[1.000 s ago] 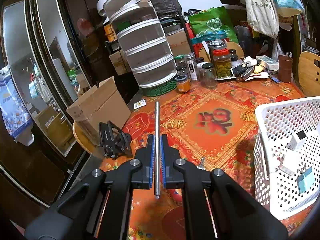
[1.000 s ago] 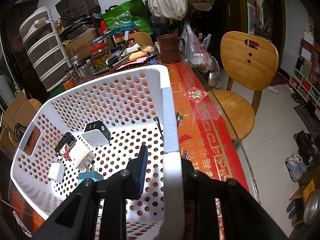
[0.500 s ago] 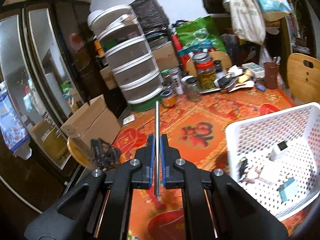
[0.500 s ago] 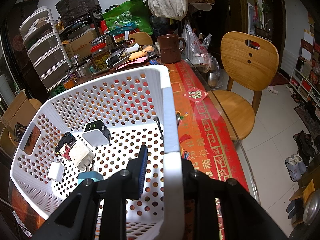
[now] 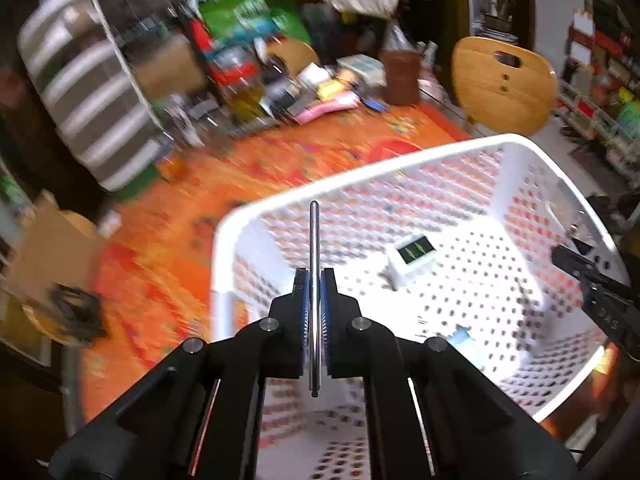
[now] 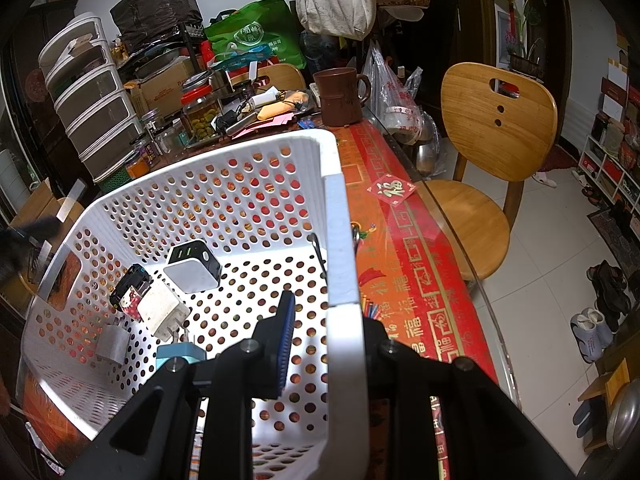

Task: Organize rigid objects
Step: 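Carry the metal rod into the basket and open the left tool, then grasp the small silver key-shaped part with the left tool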

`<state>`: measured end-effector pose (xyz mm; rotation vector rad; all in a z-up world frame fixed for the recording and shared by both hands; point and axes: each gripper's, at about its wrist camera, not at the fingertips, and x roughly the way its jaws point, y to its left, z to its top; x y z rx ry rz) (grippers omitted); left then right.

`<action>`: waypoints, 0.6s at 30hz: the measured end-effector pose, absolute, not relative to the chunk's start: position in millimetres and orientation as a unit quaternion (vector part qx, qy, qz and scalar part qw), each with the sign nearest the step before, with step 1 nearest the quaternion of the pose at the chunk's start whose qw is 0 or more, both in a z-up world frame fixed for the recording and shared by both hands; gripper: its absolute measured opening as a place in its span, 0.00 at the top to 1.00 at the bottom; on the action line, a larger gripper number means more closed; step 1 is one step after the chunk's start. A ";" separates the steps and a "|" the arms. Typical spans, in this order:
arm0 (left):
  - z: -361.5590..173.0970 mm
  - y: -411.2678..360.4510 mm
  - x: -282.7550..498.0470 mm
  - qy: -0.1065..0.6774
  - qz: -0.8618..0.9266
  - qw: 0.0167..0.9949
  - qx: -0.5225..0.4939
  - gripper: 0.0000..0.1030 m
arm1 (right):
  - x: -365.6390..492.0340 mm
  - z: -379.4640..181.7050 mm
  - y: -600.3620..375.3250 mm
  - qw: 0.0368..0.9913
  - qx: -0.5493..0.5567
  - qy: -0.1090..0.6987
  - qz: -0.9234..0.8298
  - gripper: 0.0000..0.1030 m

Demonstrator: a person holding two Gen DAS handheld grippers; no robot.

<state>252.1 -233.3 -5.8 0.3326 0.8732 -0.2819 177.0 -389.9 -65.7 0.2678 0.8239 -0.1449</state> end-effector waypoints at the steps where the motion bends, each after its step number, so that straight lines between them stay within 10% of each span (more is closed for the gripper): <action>1: -9.2 -229.9 253.5 0.426 -0.149 0.880 0.150 0.86 | 176.9 -65.7 -389.8 0.905 0.129 0.399 -0.070 0.77; 2: -9.6 -223.5 254.0 0.425 -0.156 0.881 0.138 0.77 | 177.0 -66.3 -389.6 0.905 0.128 0.399 -0.070 0.77; 4: -2.8 -198.9 250.4 0.407 -0.154 0.894 0.110 0.20 | 177.1 -66.7 -389.1 0.905 0.128 0.399 -0.069 0.77; 5: 5.1 -180.6 245.9 0.384 -0.146 0.907 0.094 0.15 | 176.8 -66.7 -389.0 0.905 0.128 0.399 -0.069 0.77; 11: 14.3 -69.6 245.9 0.347 -0.050 0.935 0.051 0.04 | 176.0 -67.9 -388.8 0.906 0.126 0.398 -0.067 0.77; 18: -108.1 -7.5 302.4 0.462 0.016 0.884 0.065 0.11 | 176.5 -67.1 -391.8 0.906 0.129 0.398 -0.068 0.77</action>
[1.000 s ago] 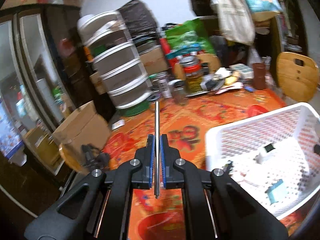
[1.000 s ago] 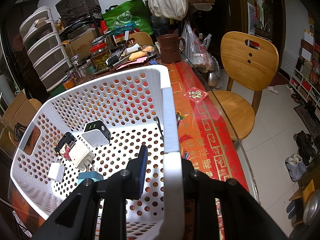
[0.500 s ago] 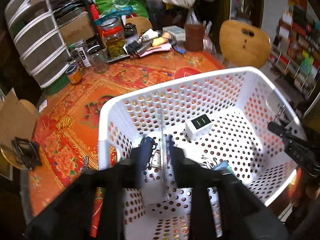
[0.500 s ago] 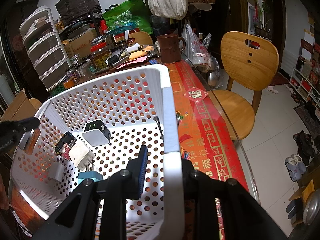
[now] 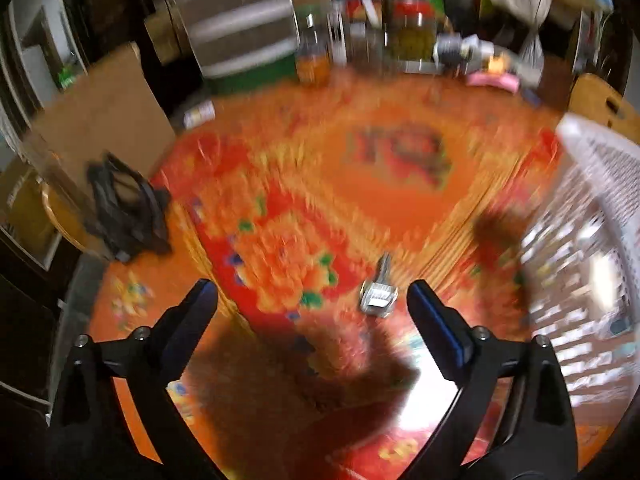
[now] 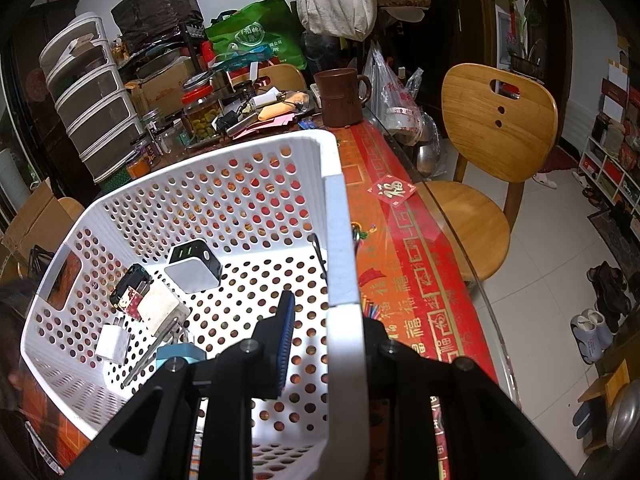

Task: Organize rigid objects
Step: 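Grasp the small silver key-shaped part with the left tool, then carry the silver part into the basket and open the left tool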

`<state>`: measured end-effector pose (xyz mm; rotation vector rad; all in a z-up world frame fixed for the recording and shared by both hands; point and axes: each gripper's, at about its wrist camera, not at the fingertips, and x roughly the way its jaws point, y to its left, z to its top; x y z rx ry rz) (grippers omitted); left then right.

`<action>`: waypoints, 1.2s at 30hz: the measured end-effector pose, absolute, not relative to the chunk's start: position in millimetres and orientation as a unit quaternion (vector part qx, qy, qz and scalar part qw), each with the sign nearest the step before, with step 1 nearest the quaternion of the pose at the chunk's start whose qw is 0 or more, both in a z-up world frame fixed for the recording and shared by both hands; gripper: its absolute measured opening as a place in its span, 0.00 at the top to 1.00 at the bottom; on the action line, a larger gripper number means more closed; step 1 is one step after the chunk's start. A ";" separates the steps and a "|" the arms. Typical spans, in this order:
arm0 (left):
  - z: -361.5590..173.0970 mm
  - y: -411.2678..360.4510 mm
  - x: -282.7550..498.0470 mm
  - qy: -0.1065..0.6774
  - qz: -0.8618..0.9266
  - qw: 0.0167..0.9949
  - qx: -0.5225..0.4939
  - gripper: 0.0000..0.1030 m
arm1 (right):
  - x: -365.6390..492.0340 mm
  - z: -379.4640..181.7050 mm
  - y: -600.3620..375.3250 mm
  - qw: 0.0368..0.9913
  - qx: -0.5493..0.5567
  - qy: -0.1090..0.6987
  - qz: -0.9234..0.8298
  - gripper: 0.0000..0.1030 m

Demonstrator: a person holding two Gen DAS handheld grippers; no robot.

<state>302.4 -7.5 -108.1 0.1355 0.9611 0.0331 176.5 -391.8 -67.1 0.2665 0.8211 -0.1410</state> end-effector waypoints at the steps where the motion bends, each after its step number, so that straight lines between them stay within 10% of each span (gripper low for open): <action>1: -119.2 -10.1 306.1 0.470 0.007 0.881 0.057 0.14 | 176.6 -66.7 -391.4 0.906 0.128 0.398 -0.069 0.77; 8: -151.2 -31.1 329.1 0.487 -0.012 0.872 0.050 0.35 | 178.2 -65.4 -390.7 0.905 0.123 0.402 -0.070 0.77; 11: -150.6 -37.0 331.1 0.489 -0.010 0.871 0.048 0.80 | 178.5 -65.2 -390.8 0.905 0.122 0.402 -0.070 0.77; 15: -143.8 -40.7 323.1 0.486 -0.002 0.871 0.062 0.96 | 178.7 -65.3 -391.2 0.905 0.122 0.402 -0.069 0.77; 36: 15.2 -29.1 240.0 0.340 0.018 0.938 0.059 0.98 | 178.8 -65.2 -390.6 0.905 0.122 0.401 -0.069 0.77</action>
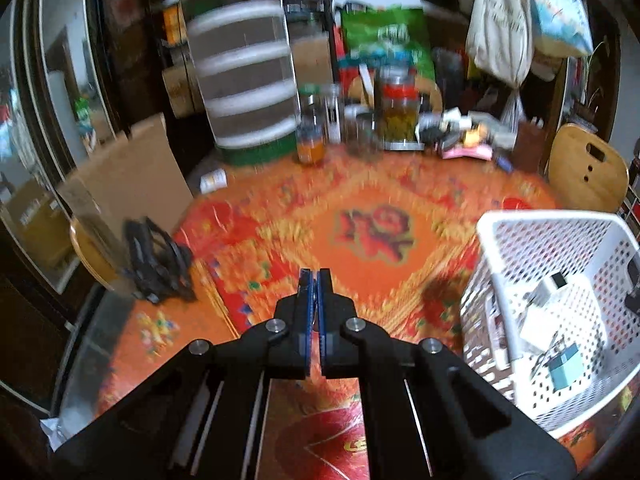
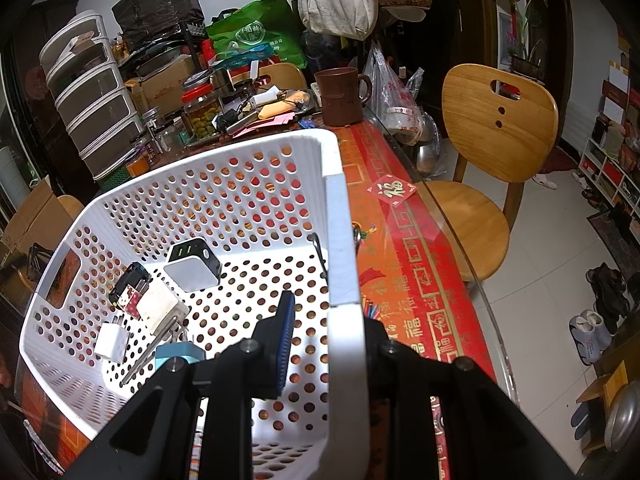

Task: Organize rigid objects
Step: 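Carry the silver part into the basket and open the left tool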

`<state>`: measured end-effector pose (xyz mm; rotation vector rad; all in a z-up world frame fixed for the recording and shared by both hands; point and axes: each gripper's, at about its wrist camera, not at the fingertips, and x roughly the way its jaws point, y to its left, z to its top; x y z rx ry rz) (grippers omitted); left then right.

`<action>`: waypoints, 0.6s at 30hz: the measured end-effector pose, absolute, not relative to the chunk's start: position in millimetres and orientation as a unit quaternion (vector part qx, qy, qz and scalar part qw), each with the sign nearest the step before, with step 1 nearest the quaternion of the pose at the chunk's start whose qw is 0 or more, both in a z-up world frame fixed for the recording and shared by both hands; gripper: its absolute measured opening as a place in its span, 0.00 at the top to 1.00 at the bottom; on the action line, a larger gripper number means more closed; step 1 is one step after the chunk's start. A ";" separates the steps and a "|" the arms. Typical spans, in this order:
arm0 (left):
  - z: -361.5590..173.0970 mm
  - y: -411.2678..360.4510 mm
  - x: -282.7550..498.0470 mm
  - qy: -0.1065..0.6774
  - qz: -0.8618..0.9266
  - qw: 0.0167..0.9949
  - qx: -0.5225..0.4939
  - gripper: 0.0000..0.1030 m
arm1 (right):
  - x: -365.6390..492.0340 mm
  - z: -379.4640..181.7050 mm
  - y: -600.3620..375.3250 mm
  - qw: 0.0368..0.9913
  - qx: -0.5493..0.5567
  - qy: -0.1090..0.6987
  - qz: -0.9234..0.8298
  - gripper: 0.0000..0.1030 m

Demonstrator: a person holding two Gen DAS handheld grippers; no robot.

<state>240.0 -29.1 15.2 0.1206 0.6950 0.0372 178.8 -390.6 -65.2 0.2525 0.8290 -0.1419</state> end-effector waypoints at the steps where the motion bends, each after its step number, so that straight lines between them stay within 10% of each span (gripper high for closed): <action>1: 26.9 -34.0 235.1 0.332 0.021 0.941 0.064 0.98 | 178.8 -65.2 -390.6 0.905 0.122 0.401 -0.068 0.77; 18: 85.6 -169.8 201.2 0.296 -0.050 0.946 0.124 0.98 | 178.6 -65.0 -389.3 0.905 0.122 0.402 -0.068 0.76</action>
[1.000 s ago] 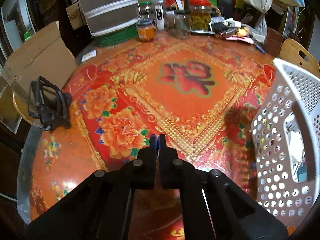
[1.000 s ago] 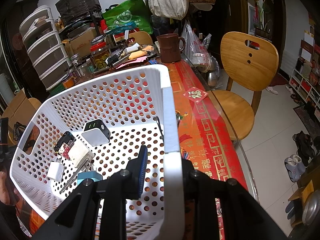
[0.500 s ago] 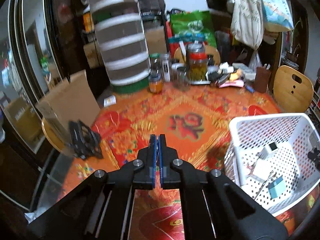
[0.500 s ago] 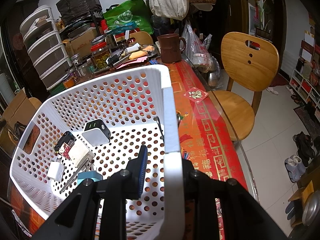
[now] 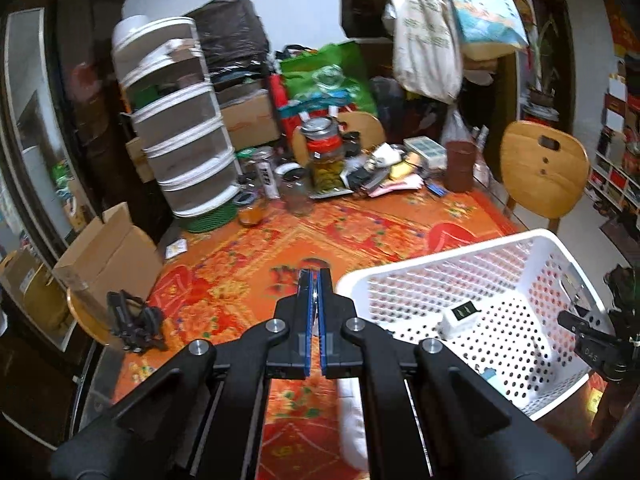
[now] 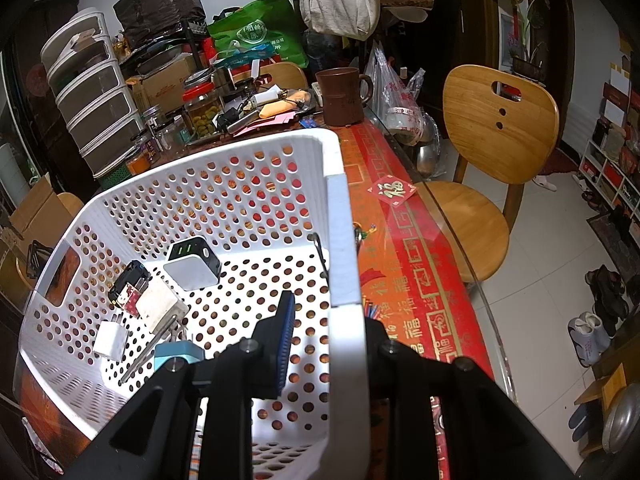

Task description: Organize rigid objects

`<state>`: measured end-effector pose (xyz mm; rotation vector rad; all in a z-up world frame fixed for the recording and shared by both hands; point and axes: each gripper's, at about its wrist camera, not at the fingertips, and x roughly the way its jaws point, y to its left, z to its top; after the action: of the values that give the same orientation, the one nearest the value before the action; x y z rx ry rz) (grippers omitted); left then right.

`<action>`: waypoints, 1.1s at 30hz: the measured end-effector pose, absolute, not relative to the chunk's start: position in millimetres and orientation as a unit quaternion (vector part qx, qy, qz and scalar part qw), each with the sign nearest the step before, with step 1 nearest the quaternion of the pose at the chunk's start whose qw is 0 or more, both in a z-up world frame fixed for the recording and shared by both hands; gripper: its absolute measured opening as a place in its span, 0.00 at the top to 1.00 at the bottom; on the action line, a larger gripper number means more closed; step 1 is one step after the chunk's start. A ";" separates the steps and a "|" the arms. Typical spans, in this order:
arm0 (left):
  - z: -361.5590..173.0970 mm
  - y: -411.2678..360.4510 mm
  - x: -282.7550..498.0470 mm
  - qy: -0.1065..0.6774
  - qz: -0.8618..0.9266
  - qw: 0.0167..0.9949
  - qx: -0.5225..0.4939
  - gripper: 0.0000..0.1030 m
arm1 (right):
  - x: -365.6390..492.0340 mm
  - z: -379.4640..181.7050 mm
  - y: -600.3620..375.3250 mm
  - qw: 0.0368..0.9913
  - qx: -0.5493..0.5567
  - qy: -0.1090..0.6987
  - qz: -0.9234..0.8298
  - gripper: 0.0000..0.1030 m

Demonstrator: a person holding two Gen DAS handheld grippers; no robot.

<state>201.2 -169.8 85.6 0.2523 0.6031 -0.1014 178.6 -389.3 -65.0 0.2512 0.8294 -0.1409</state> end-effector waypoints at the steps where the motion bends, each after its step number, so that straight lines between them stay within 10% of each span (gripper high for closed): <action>1: 80.2 -176.6 202.3 0.301 -0.055 0.944 0.127 0.98 | 178.8 -65.0 -389.1 0.905 0.121 0.401 -0.068 0.77; 11: 20.3 -199.0 224.6 0.335 -0.084 0.931 0.121 0.94 | 179.0 -65.0 -388.9 0.905 0.121 0.401 -0.069 0.76; 16: 12.6 -195.0 218.6 0.298 -0.075 0.944 0.117 0.04 | 178.2 -65.7 -387.3 0.906 0.119 0.401 -0.069 0.76; 33: -5.4 -178.6 195.8 0.311 -0.119 0.939 0.084 0.01 | 167.3 -52.8 -387.5 0.907 0.108 0.400 -0.075 0.43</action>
<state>195.8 -178.6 -5.4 0.1719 0.6351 -0.2426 167.3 -387.5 -52.8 0.2226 0.8255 -0.1542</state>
